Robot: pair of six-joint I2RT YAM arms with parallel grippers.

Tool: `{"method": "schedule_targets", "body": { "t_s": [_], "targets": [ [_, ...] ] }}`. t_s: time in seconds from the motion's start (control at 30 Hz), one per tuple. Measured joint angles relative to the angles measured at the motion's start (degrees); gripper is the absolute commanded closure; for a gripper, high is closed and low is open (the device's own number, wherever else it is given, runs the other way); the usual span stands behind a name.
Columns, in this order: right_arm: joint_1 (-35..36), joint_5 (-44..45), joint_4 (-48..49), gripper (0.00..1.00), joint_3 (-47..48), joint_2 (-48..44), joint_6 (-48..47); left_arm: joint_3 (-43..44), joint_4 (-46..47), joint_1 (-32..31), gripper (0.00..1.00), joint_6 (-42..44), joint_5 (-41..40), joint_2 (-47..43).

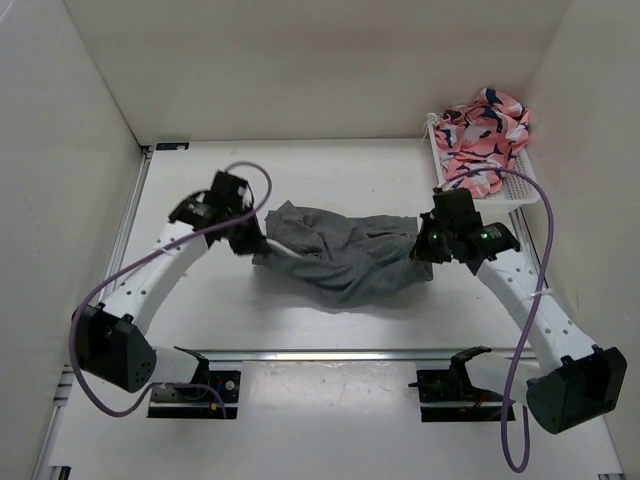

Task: Fold and stack the shorts
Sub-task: Flatten the shorts out

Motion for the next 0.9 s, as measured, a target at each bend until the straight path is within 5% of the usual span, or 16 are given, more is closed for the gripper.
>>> {"method": "schedule_targets", "body": {
  "t_s": [0.13,0.17,0.2,0.23,0.33,0.37,0.43,0.5,0.57,0.63,0.77,0.9],
  "targets": [
    [-0.61,2.43,0.57,1.0,6.34,4.96,-0.74,14.8,-0.52,5.55,0.9,0.79,-1.81,4.5],
    [-1.18,3.08,1.81,0.97,8.55,8.09,-1.07,18.27,-1.07,6.73,0.71,1.07,-2.34,7.34],
    [-1.84,3.41,3.17,0.83,10.99,11.39,-1.27,22.21,-1.84,7.54,0.53,1.73,-2.91,10.95],
    [-2.58,3.63,4.33,0.48,14.08,15.58,-1.75,26.91,-1.97,8.44,0.39,2.43,-3.54,16.24],
    [-4.13,4.94,7.63,0.25,23.08,27.06,-2.67,43.74,-4.9,9.7,0.01,4.2,-5.64,33.44],
    [-4.5,5.18,8.68,0.12,24.61,29.44,-2.82,46.97,-5.29,9.88,0.0,4.74,-6.21,37.7],
    [-4.83,5.44,9.68,0.09,24.22,30.62,-2.95,47.52,-6.6,9.97,0.0,5.09,-7.26,42.07],
    [-4.98,5.66,10.01,0.14,21.53,28.72,-2.89,42.86,-7.41,9.99,0.02,4.96,-7.85,41.44],
    [-5.22,5.73,10.71,0.27,16.98,24.92,-2.38,34.51,-7.45,9.99,0.24,4.07,-8.26,36.54],
    [-6.25,5.03,11.21,0.37,11.26,20.0,-1.88,26.23,-6.6,9.99,0.32,3.02,-8.17,29.88],
    [-10.12,1.7,12.5,0.46,-0.5,11.21,-0.2,15.39,-5.27,9.92,0.32,2.47,-7.19,18.29],
    [-12.11,-1.9,12.55,0.44,-8.72,6.95,1.22,14.23,-2.16,9.94,0.35,2.38,-5.68,20.63]
  ]
}}
